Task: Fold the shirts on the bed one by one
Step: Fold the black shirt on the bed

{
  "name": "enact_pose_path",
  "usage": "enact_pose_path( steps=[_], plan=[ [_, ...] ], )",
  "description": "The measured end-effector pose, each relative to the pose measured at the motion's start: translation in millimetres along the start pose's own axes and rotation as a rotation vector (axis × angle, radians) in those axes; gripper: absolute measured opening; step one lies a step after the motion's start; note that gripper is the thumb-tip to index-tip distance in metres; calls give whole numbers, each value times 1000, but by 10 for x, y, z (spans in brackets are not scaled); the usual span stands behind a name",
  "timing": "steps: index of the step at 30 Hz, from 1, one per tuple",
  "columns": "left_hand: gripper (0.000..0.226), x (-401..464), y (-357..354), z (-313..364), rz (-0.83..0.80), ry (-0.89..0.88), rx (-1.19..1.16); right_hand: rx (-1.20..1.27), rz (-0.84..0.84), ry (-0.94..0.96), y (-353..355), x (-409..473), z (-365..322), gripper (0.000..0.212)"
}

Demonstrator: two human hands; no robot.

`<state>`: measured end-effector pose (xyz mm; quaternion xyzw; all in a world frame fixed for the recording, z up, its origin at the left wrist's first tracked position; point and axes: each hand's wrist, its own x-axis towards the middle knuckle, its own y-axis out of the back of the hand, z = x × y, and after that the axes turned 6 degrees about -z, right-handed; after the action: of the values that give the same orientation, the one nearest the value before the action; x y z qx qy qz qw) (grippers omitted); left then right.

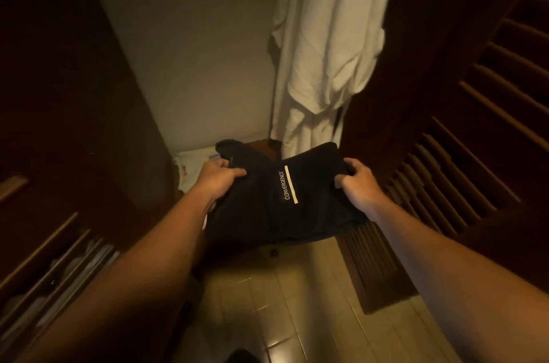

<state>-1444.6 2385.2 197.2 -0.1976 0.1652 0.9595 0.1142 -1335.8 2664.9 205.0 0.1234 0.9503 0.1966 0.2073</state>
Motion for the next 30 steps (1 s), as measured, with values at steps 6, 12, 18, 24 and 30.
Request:
enact_pose_path(
  steps=[6, 12, 18, 24, 30],
  plan=[
    [21, 507, 467, -172, 162, 69, -24, -49, -117, 50, -509, 818, -377, 58],
    [33, 1269, 796, -571, 266, 76, -33, -76, -137, 131, -1226, 1731, -298, 60],
    [22, 2254, 878, -1387, 316, 50, 23, -133, -173, 233, -1937, 2716, 255, 55],
    [33, 3225, 904, -2242, 309, 71, 87, -204, -206, 336, -2563, 3825, 924, 51],
    [48, 4094, 909, -2802, 423, -53, 38, -168, -164, 426, -3039, 4621, 1363, 54]
  ],
)
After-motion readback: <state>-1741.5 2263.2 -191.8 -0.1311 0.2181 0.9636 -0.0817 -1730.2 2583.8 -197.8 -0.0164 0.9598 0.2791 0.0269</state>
